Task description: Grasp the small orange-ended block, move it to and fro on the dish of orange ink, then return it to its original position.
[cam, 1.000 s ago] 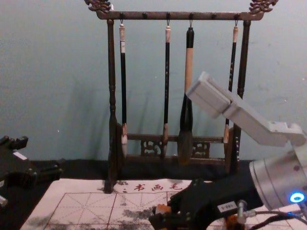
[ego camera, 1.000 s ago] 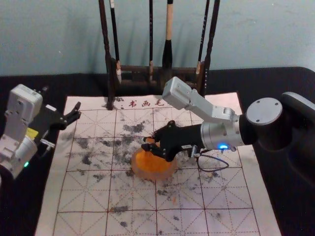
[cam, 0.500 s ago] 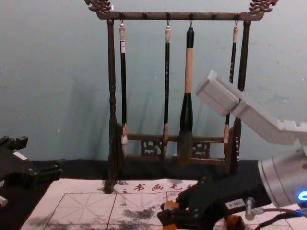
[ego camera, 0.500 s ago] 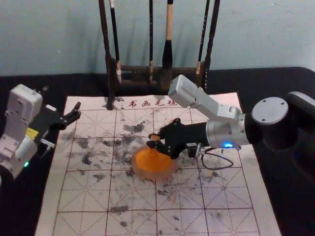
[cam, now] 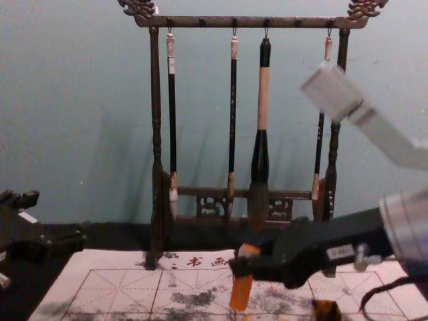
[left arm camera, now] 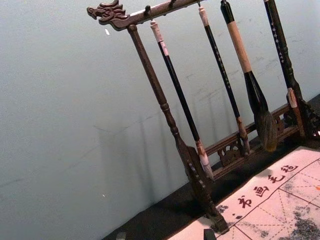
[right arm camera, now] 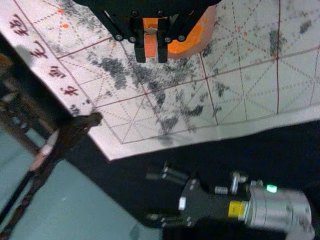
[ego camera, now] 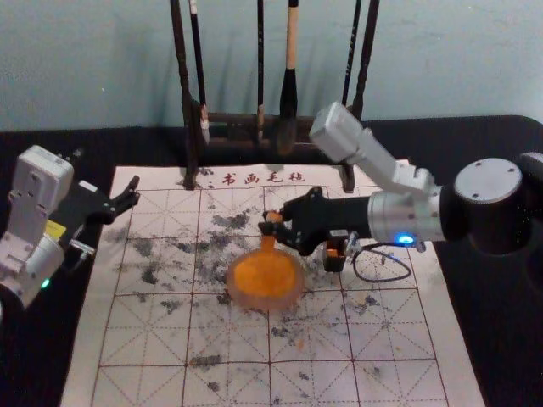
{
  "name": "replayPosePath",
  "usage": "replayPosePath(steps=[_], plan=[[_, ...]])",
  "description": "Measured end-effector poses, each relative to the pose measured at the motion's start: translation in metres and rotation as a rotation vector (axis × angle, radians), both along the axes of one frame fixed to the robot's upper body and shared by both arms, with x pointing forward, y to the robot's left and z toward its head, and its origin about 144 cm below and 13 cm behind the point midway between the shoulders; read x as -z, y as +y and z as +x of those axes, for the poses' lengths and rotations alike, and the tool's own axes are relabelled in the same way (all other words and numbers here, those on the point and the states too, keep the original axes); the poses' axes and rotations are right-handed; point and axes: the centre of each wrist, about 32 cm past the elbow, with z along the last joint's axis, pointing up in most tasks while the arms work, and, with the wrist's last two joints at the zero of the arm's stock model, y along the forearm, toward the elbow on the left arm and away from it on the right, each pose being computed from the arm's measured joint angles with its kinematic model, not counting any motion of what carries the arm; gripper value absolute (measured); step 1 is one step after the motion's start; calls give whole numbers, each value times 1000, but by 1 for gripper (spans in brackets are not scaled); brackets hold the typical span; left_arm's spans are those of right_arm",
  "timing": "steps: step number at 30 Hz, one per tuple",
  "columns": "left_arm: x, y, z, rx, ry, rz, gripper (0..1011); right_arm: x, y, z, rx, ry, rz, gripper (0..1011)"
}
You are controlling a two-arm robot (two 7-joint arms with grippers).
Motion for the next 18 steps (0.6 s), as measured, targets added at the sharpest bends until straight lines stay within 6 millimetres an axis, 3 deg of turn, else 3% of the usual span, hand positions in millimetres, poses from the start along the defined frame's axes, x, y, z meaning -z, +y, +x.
replayPosePath(steps=[8,18], plan=[[0,0,0,0,0,0,1001,-17,-21,-17,97,17,65,114],[0,0,0,0,0,0,1001,-22,-44,-48,247,24,86,116]])
